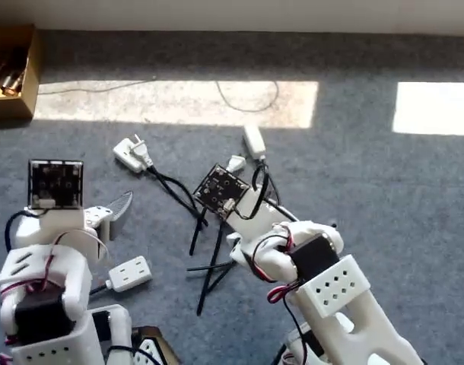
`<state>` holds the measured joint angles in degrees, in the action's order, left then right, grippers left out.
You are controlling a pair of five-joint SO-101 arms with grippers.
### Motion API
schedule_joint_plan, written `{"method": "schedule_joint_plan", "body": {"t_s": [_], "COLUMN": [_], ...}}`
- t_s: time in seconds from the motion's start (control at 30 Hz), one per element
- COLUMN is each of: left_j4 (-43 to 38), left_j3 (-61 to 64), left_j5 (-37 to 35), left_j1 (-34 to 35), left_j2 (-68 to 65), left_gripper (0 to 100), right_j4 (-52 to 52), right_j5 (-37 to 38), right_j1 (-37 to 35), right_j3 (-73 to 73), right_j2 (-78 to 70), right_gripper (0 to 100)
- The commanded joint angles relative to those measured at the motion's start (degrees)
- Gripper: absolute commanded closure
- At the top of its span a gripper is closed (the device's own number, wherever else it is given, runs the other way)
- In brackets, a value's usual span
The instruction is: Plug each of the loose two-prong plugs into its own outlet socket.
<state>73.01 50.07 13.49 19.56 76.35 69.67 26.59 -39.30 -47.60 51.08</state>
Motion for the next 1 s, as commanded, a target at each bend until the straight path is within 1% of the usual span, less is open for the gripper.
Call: {"method": "schedule_joint_plan", "body": {"t_s": [0.0, 0.07, 0.13, 0.2, 0.27, 0.33, 0.4, 0.43, 0.5, 0.53, 0.63, 0.7, 0.8, 0.87, 0.9, 0.97], "left_j4": [6.68, 10.99, 14.24, 15.3, 15.3, 15.3, 15.3, 15.47, 15.74, 15.74, 15.74, 15.47, 15.03, 12.57, 11.08, 8.09], "left_j3": [-15.6, -23.43, -31.6, -39.78, -48.4, -55.96, -61.41, -62.99, -62.64, -60.97, -52.97, -45.93, -36.0, -29.41, -25.71, -17.63], "left_j5": [0.62, 1.67, 1.93, 1.93, 2.02, 4.04, 6.42, 7.82, 12.57, 15.91, 27.08, 32.88, 39.12, 44.92, 47.3, 51.16], "left_j1": [1.36, 3.74, 8.13, 15.16, 24.13, 32.04, 37.76, 39.43, 39.25, 37.67, 30.9, 26.51, 22.2, 20.79, 20.09, 18.33], "left_j2": [-19.3, -29.85, -39.78, -48.48, -56.22, -62.73, -68.53, -71.08, -75.56, -77.58, -81.98, -83.03, -80.84, -76.97, -74.33, -68.35], "left_gripper": [65, 65, 65, 65, 65, 65, 65, 65, 65, 65, 65, 65, 65, 65, 66, 67], "right_j4": [-0.22, -0.22, -0.66, -1.8, -2.33, -3.56, -5.58, -6.64, -8.31, -9.1, -12.79, -15.69, -21.32, -22.37, -22.37, -21.58], "right_j5": [0.53, 0.53, 0.79, 0.88, 0.88, 0.97, 0.62, 0.44, -0.18, -1.49, -3.96, -5.54, -6.68, -6.77, -6.77, -6.77], "right_j1": [-4.35, -5.76, -6.37, -6.46, -6.46, -6.64, -8.04, -9.1, -11.38, -12.18, -13.93, -15.25, -16.57, -16.4, -16.04, -12.97], "right_j3": [0.75, 0.66, 0.66, 0.66, 0.66, 0.57, 0.04, -0.4, -1.27, -1.45, -1.89, -3.38, -6.81, -8.13, -8.4, -8.4], "right_j2": [-0.57, -0.48, -0.4, -0.48, -0.48, -0.57, -0.57, -0.66, -1.19, -2.15, -7.25, -11.56, -16.04, -16.66, -16.04, -12.97], "right_gripper": [99.1, 99.1, 99.1, 99.1, 99.1, 99.1, 99.1, 99.1, 99.1, 99.1, 99.1, 99.1, 99.1, 99.1, 99.1, 99.1]}}
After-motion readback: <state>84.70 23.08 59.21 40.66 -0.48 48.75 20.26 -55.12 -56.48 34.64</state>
